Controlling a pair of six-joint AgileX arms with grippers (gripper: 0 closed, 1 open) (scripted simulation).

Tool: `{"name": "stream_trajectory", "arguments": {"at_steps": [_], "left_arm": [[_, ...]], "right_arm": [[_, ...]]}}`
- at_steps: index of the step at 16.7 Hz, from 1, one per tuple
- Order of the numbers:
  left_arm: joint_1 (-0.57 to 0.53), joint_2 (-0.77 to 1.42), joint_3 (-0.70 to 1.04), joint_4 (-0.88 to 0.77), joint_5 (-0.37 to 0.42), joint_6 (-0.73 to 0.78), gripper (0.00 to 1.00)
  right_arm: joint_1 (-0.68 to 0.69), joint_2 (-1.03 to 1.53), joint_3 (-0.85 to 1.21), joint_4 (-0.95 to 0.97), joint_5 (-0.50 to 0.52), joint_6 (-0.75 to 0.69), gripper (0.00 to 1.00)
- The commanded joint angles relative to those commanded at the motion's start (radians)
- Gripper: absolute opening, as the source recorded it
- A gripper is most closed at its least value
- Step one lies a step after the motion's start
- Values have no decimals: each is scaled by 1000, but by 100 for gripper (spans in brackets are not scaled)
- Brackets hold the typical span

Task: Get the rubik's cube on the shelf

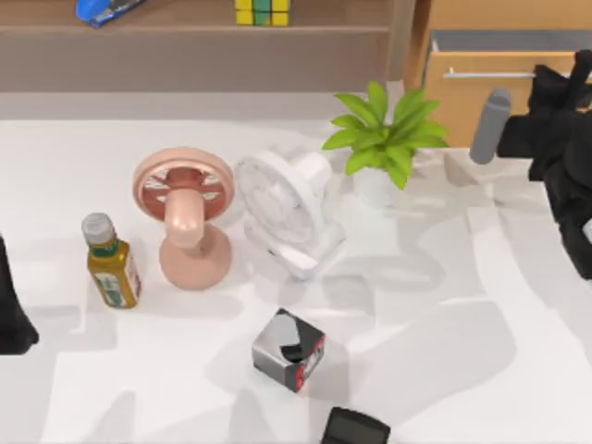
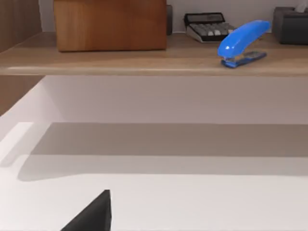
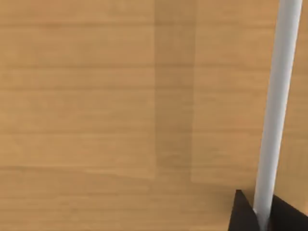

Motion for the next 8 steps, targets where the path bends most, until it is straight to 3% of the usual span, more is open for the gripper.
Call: {"name": "stream_trajectory", "arguments": {"at_steps": [8], "left_arm": [[0,0,0,0,0,0,100]], "right_arm": [[-22,102,214,-125,-29,-1,0]]}}
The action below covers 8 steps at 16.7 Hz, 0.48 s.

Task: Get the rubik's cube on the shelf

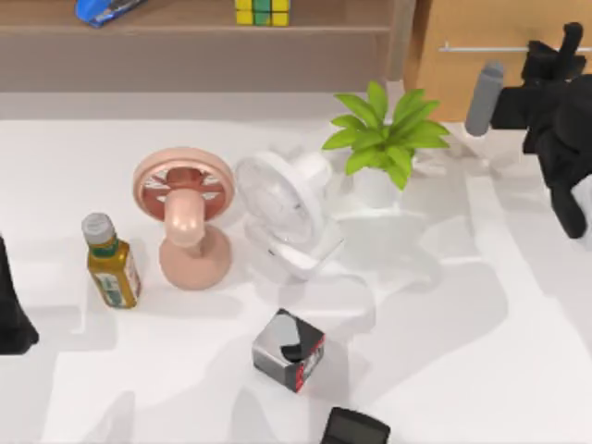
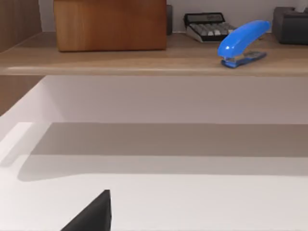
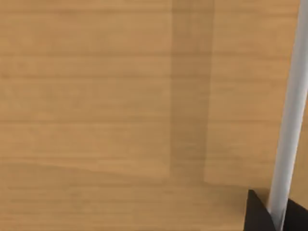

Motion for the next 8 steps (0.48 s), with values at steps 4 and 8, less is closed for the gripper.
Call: {"name": "stream_trajectory", "arguments": {"at_steps": [4,8], "left_arm": [[0,0,0,0,0,0,100],[0,0,0,0,0,0,100]], "right_arm": [[8,16,21,-14,-8,0,0],[8,16,21,-14,-8,0,15]]}}
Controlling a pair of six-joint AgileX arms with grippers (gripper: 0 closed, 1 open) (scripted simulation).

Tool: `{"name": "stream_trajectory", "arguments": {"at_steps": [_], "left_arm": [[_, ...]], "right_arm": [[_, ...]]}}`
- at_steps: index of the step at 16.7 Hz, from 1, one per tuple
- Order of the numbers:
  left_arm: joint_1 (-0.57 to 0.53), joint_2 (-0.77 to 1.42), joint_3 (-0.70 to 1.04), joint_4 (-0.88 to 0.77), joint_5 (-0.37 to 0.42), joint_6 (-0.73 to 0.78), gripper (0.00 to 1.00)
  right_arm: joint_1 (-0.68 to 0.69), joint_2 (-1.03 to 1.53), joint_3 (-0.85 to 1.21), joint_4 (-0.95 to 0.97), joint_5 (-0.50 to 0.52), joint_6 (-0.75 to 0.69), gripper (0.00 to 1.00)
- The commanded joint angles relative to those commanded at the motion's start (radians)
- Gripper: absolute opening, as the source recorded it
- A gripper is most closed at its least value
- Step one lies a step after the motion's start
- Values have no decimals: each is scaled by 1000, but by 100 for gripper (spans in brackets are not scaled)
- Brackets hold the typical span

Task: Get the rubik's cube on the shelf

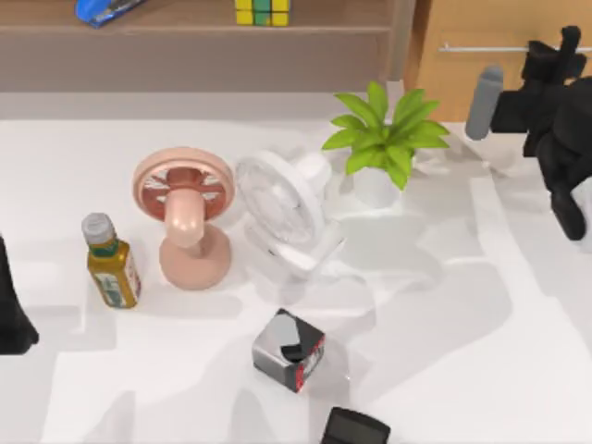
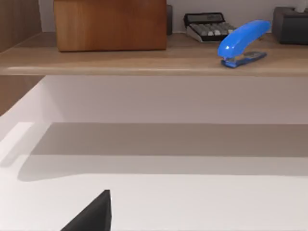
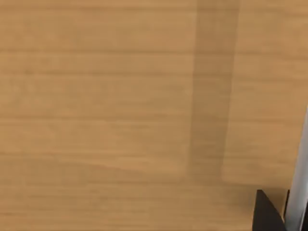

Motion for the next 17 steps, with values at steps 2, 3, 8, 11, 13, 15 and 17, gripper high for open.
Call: {"name": "stream_trajectory", "arguments": {"at_steps": [2,3,8,11,13,15,17], "left_arm": [[0,0,0,0,0,0,100],[0,0,0,0,0,0,100],[0,0,0,0,0,0,100],[0,0,0,0,0,0,100],[0,0,0,0,0,0,100],[0,0,0,0,0,0,100],[0,0,0,0,0,0,100]], "right_arm": [[0,0,0,0,0,0,30],[0,0,0,0,0,0,38],[0,0,0,0,0,0,75],[0,0,0,0,0,0,98],[0,0,0,0,0,0,100],[0,0,0,0,0,0,100],[0,0,0,0,0,0,100]]}}
